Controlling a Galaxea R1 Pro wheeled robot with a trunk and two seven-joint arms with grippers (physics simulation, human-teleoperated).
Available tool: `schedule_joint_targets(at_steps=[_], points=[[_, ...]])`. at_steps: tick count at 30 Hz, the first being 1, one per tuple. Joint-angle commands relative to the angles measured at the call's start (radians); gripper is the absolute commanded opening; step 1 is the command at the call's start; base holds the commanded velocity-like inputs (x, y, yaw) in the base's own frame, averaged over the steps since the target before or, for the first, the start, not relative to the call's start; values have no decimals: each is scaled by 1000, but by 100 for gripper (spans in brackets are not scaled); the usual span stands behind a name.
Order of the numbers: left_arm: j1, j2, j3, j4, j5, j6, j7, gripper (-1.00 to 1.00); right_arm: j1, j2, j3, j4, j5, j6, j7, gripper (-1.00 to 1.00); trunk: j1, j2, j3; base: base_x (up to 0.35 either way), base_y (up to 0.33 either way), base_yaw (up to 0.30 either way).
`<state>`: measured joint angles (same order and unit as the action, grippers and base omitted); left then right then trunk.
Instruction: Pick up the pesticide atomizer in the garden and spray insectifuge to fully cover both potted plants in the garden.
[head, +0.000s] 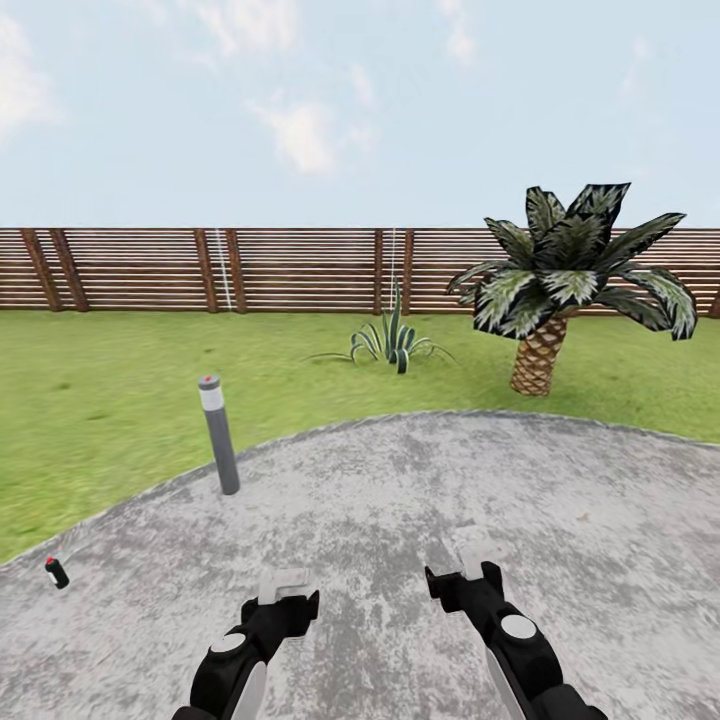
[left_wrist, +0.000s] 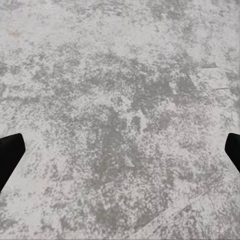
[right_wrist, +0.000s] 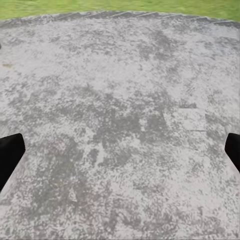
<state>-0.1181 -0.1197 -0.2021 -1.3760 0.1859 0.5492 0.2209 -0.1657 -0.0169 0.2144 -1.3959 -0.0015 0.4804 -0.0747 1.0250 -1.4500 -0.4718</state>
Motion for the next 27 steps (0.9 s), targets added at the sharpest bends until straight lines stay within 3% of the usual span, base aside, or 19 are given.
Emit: schedule_joint_targets(at_steps=[1,22,27], points=[[0,0,0,0,0,0,0,100,0,0,0,0,0,-1,0,100,0,0,0,322,0,0],[0,0,1,0,0,0,0,100,0,0,14,-2,0,14,1,100,0,0,0,322,0,6],[0,0,1,0,0,0,0,100,0,0,13,-3,0,15,1,100,0,0,0,322,0,160]])
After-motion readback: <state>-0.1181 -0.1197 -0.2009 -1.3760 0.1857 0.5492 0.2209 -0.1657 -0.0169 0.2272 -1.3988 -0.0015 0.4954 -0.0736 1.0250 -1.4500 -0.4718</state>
